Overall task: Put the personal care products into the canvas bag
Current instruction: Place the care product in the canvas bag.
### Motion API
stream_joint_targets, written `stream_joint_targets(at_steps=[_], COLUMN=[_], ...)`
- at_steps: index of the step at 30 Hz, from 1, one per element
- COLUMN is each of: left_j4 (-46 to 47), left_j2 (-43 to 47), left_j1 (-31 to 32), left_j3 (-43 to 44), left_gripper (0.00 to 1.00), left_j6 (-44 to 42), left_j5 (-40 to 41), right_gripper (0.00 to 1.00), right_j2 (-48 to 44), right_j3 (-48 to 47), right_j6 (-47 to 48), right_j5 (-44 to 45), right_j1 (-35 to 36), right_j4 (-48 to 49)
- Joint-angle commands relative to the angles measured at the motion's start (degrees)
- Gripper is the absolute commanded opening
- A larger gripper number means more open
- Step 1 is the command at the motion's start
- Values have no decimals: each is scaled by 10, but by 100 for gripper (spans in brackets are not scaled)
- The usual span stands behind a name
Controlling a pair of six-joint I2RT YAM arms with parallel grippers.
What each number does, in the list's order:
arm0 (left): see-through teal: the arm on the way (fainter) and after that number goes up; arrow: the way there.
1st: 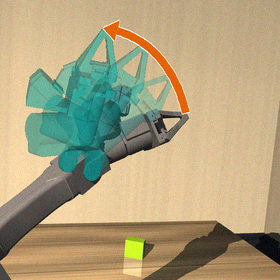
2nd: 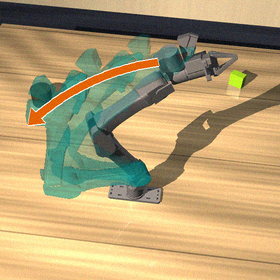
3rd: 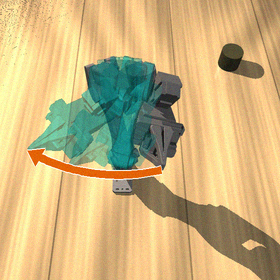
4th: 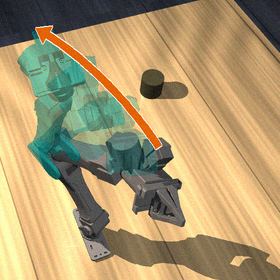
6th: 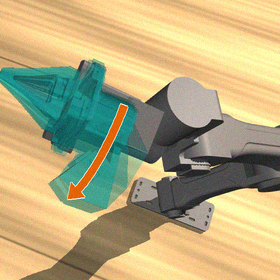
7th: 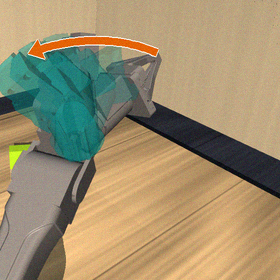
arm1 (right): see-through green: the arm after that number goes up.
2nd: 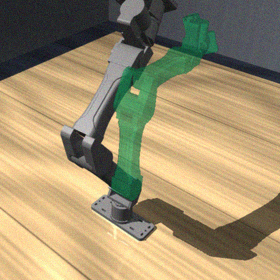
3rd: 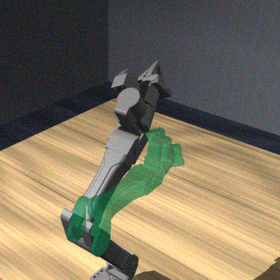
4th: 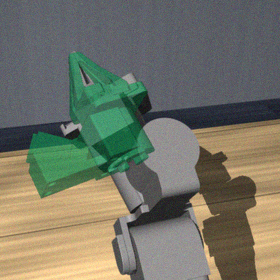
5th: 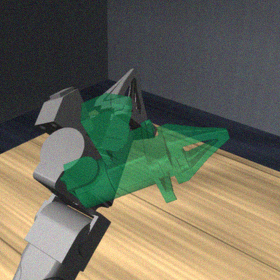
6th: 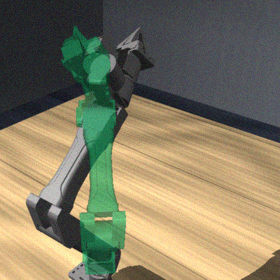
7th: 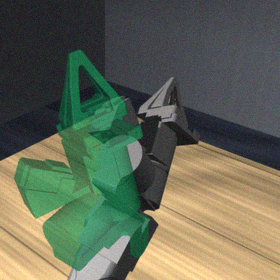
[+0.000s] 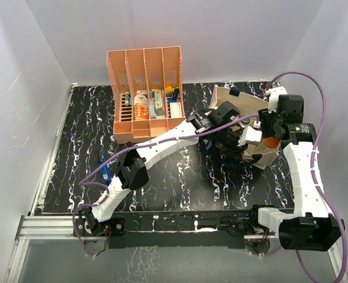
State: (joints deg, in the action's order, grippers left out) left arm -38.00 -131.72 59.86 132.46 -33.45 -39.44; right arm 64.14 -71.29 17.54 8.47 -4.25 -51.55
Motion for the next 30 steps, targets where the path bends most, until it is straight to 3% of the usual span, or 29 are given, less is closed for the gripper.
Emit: stream_joint_targets(at_steps=[1,6,30], left_j4=[-9,-8,12], left_j2=[14,13,7], left_j1=[8,11,18], left_j3=[18,20,29], left_gripper=[13,0,0], left_j6=[-10,-11,5], left_j5=[-16,-11,-1], right_gripper=[8,8,8], right_j2=[-8,-13,22], right_j3=[3,8,15], right_j6=[-9,-17,-79], right_j5=[39,46,46], right_j1=[-4,-3,-33], right_j4=[78,75,53])
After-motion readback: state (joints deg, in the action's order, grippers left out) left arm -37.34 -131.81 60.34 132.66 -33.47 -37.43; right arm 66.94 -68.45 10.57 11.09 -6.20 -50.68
